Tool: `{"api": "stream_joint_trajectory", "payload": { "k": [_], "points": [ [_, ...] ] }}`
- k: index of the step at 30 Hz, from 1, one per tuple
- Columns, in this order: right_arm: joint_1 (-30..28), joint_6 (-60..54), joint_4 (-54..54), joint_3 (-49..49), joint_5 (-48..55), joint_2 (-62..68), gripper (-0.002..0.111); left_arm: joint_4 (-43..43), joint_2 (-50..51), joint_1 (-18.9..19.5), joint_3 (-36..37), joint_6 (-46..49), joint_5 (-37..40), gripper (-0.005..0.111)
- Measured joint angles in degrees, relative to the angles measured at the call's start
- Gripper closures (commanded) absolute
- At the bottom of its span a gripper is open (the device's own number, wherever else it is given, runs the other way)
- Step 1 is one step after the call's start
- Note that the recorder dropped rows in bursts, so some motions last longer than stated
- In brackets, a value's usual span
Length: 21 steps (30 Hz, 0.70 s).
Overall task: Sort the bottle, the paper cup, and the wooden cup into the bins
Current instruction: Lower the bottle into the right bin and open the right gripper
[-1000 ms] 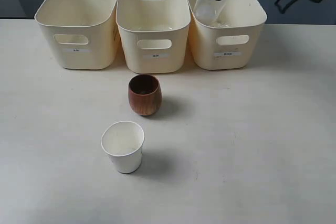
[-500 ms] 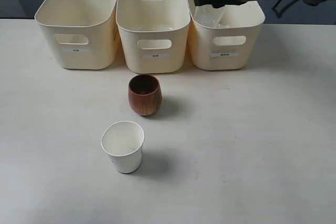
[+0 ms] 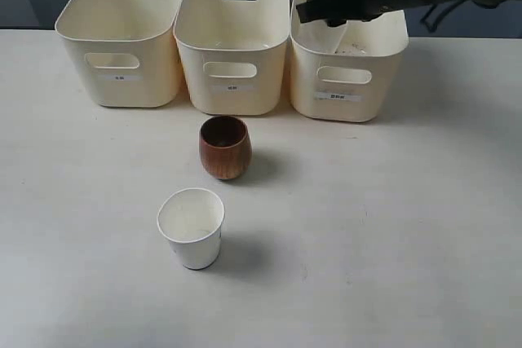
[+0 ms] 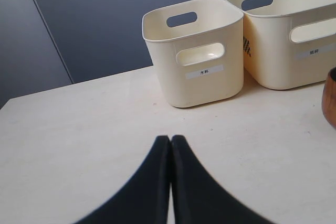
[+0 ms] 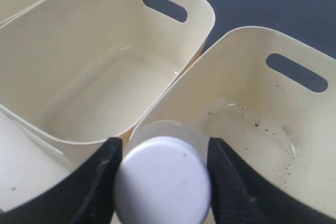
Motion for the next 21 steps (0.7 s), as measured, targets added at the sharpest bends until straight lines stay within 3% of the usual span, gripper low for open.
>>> {"api": "stream_joint_trajectory", "payload": {
  "k": [10,21],
  "points": [
    [0.00,20.06,-21.59,0.00,0.10,4.78,0.109,0.00,0.00,0.00,0.00,0.00,0.00,0.107],
    [0.00,21.76,-24.24,0.00,-1.49,7.24,0.109,0.00,0.00,0.00,0.00,0.00,0.00,0.107]
  ]
}}
